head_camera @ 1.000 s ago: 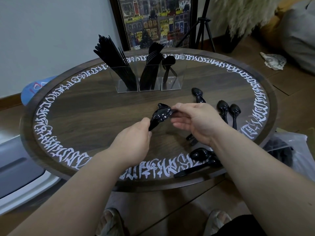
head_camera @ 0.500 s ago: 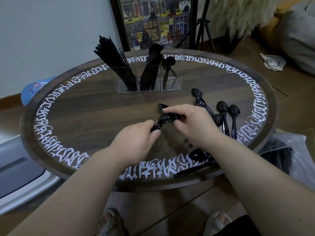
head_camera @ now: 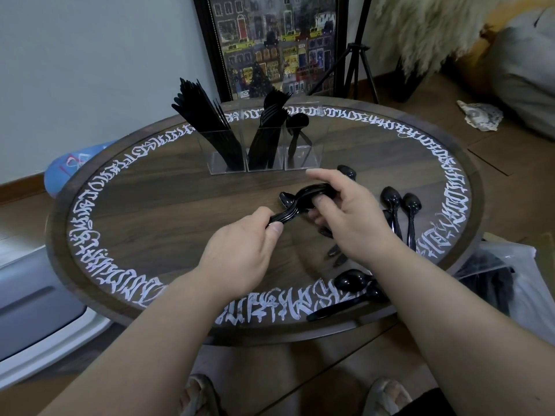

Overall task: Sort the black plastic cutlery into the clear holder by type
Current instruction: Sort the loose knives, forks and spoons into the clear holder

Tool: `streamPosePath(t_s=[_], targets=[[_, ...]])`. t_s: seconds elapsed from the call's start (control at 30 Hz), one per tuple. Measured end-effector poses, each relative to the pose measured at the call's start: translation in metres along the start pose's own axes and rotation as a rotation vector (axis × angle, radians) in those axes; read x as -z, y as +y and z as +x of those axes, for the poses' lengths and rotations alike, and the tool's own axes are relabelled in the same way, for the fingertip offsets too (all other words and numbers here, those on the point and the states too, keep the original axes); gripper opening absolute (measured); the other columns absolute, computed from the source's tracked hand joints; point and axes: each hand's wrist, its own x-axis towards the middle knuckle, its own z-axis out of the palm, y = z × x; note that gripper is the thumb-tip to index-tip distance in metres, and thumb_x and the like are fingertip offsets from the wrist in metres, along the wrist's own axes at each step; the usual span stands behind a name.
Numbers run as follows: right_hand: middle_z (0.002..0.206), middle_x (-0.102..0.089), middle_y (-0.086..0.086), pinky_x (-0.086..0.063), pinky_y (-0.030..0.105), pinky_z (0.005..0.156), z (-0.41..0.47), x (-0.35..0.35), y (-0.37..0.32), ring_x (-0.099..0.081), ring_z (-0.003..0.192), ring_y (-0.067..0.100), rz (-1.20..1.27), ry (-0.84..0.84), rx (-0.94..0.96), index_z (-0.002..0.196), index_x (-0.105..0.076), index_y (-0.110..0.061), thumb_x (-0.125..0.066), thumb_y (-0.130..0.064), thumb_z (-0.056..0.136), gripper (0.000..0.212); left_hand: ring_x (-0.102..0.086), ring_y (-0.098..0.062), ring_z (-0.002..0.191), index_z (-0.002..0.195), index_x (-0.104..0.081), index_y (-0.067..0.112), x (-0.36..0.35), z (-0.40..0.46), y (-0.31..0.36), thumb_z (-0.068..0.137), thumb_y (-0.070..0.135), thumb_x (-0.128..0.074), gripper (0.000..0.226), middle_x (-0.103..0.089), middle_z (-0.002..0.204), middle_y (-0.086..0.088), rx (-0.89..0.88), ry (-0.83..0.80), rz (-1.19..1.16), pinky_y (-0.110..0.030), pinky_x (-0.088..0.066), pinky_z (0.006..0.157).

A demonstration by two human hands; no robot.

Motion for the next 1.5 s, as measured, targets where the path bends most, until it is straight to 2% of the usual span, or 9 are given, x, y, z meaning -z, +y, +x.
streamPosePath(t_s=[0.33, 0.5, 0.63, 0.8, 0.87, 1.03, 1.17, 1.3, 1.5], targets=[[0.105, -0.062, -0.007, -0.052, 0.034, 0.087, 0.005, 0.007, -0.021, -0.063, 0.091, 0.012, -0.120, 0.161, 0.027, 0.122, -0.057, -0.020, -0.047, -0.012, 0.097, 0.028, -0.058, -0.028, 0.081, 0.104, -0.043, 0.021, 0.027, 0.022, 0.016, 0.098, 0.049, -0.025, 0.034, -0.057, 0.082, 0.002, -0.067, 0.009, 0.267, -0.042, -0.046, 0.071], [0.085, -0.060, -0.013, -0.054, 0.039, 0.082, 0.028, 0.036, -0.034, -0.064, 0.084, 0.016, -0.217, 0.224, 0.116, 0.109, -0.064, -0.021, -0.053, -0.010, 0.094, 0.022, -0.041, -0.024, 0.125, 0.142, -0.036, 0.021, 0.043, 0.048, 0.015, 0.096, 0.050, -0.032, 0.055, -0.046, 0.136, -0.002, -0.119, 0.089, 0.202, -0.037, -0.036, 0.101], [0.098, -0.063, -0.003, -0.051, 0.035, 0.088, 0.054, 0.074, -0.045, -0.064, 0.092, 0.022, -0.356, 0.389, 0.217, 0.115, -0.063, -0.013, -0.051, -0.008, 0.094, 0.025, -0.007, -0.022, 0.146, 0.152, -0.016, 0.018, 0.050, 0.082, 0.006, 0.098, 0.048, -0.030, 0.063, -0.013, 0.159, -0.003, -0.094, 0.147, 0.373, -0.045, -0.018, 0.117], [0.105, -0.067, 0.008, -0.033, 0.005, 0.085, 0.093, 0.108, -0.059, -0.060, 0.096, 0.018, -0.478, 0.567, 0.343, 0.117, -0.063, -0.005, -0.050, -0.006, 0.093, 0.027, 0.011, -0.019, 0.147, 0.153, -0.001, 0.018, 0.044, 0.108, -0.002, 0.099, 0.050, -0.029, 0.069, 0.010, 0.161, 0.000, -0.010, 0.055, 0.472, -0.052, -0.004, 0.116], [0.111, -0.066, 0.011, -0.033, 0.007, 0.088, 0.109, 0.109, -0.061, -0.060, 0.103, 0.023, -0.551, 0.538, 0.351, 0.119, -0.062, -0.004, -0.050, -0.006, 0.093, 0.028, 0.011, -0.019, 0.147, 0.153, 0.000, 0.019, 0.040, 0.113, -0.003, 0.098, 0.051, -0.029, 0.069, 0.011, 0.161, 0.000, 0.003, 0.044, 0.467, -0.053, -0.002, 0.116], [0.106, -0.067, 0.014, -0.046, 0.039, 0.083, 0.139, 0.084, -0.058, -0.061, 0.098, 0.034, -0.802, 0.330, 0.366, 0.120, -0.058, -0.006, -0.049, -0.006, 0.094, 0.028, 0.010, -0.018, 0.147, 0.152, 0.001, 0.020, 0.030, 0.115, -0.011, 0.098, 0.051, -0.032, 0.071, 0.008, 0.161, 0.001, 0.005, 0.055, 0.434, -0.053, 0.000, 0.116], [0.099, -0.065, 0.014, -0.048, 0.041, 0.078, 0.154, 0.069, -0.057, -0.060, 0.090, 0.036, -0.916, 0.129, 0.346, 0.116, -0.056, -0.005, -0.048, -0.005, 0.095, 0.022, 0.004, -0.020, 0.147, 0.152, -0.011, 0.021, 0.027, 0.110, -0.017, 0.096, 0.047, -0.041, 0.069, -0.002, 0.160, -0.001, -0.024, 0.120, 0.413, -0.052, -0.006, 0.116], [0.102, -0.066, 0.013, -0.048, 0.041, 0.085, 0.160, 0.068, -0.057, -0.060, 0.095, 0.034, -0.884, 0.099, 0.382, 0.118, -0.059, -0.009, -0.051, -0.008, 0.094, 0.026, -0.040, -0.030, 0.124, 0.127, -0.057, 0.020, 0.036, 0.116, -0.013, 0.077, 0.034, -0.074, 0.054, -0.051, 0.128, -0.007, -0.202, 0.451, 0.324, -0.050, -0.040, 0.093], [0.110, -0.068, 0.006, -0.049, 0.036, 0.088, 0.157, 0.060, -0.042, -0.061, 0.103, 0.027, -0.876, -0.081, 0.310, 0.119, -0.062, -0.017, -0.060, -0.015, 0.089, 0.029, -0.039, -0.026, 0.119, 0.123, -0.062, 0.025, 0.051, 0.151, 0.013, 0.080, 0.042, -0.070, 0.046, -0.052, 0.122, 0.001, -0.196, 0.434, 0.339, -0.041, -0.036, 0.095]])
